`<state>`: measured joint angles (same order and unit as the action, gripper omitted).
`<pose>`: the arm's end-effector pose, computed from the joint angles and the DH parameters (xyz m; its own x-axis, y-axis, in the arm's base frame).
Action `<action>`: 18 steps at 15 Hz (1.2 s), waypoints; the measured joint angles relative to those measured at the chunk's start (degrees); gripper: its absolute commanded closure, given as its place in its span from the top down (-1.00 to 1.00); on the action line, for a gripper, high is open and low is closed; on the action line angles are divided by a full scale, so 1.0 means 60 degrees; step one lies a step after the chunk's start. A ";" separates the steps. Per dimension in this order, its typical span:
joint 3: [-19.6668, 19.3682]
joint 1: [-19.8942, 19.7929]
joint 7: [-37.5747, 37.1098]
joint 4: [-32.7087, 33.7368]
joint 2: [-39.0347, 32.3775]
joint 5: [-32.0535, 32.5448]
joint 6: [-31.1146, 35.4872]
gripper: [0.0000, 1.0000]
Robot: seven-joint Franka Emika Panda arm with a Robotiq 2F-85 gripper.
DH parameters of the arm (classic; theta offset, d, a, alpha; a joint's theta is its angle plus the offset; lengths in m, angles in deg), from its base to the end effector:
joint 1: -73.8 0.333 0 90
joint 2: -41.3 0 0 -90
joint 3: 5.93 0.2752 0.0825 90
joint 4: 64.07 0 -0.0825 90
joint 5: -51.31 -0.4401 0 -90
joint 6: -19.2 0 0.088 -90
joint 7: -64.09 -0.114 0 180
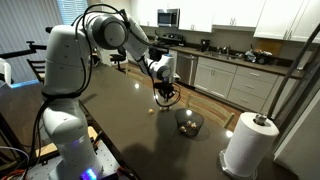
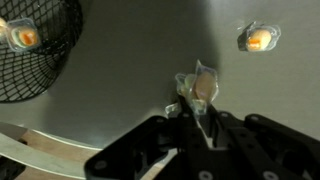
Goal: Move the basket to the right, pick up all the objects from the table and put them in the basket
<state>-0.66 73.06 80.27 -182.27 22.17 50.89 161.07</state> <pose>0.6220 0.0504 0.1925 0.9361 0.3408 0.0868 0.3430 -0.9393 -0.0113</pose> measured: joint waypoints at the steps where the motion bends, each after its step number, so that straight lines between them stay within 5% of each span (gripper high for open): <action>1: -0.0072 0.0000 -0.0180 0.0076 0.0021 -0.0004 -0.0022 -0.85; 18: -0.1200 -0.0377 -0.2407 -0.0284 0.1011 -0.0850 -0.0018 -0.85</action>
<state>-7.86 70.80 65.82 -183.98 28.24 45.79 160.96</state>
